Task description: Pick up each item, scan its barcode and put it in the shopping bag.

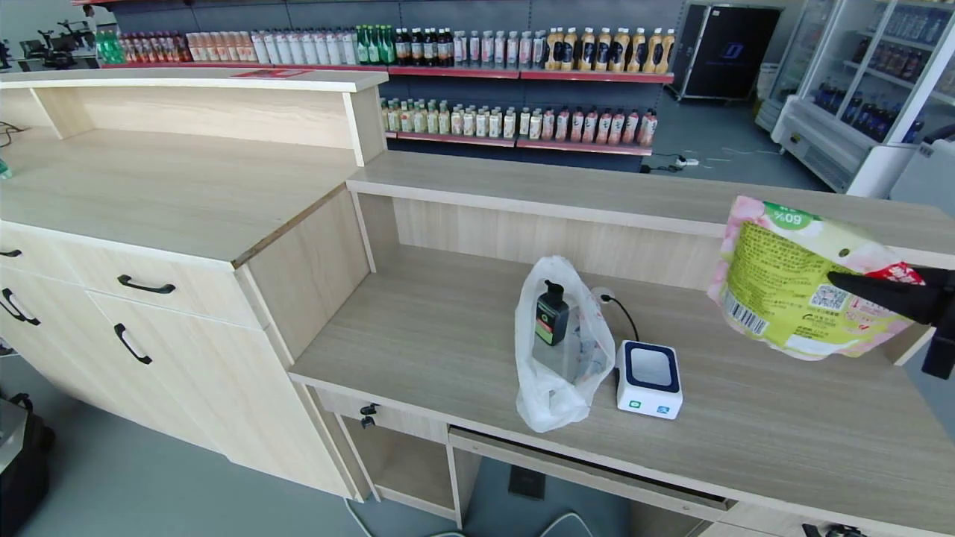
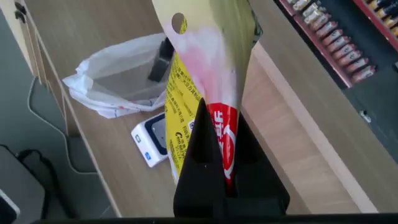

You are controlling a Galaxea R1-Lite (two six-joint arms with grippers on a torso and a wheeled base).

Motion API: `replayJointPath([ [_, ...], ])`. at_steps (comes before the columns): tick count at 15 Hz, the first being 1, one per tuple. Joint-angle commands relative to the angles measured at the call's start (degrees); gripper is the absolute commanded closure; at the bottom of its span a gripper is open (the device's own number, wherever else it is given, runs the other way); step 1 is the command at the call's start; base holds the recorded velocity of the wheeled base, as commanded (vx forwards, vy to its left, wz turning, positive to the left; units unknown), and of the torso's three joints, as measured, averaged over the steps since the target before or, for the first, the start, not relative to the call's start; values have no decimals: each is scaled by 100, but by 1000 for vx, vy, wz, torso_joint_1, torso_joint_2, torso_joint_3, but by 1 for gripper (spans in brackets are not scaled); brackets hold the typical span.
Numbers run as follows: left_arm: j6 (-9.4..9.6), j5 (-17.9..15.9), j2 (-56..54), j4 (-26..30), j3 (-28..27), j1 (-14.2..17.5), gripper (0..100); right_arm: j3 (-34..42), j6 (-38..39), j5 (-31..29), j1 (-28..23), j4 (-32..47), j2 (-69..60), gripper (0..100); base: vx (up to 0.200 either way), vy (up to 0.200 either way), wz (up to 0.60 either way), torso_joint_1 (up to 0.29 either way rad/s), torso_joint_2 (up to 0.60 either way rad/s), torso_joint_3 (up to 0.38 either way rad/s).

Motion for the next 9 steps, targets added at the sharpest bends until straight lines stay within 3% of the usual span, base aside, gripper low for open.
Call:
replayJointPath([
  [1,-2,0,9,-1,1,0,0,47,-839,-68,-549,-181,741,100,0,0,0,0,0,0],
  [9,-2,0,9,-1,1,0,0,47,-3133,-50,-628,-1254,1497,100,0,0,0,0,0,0],
])
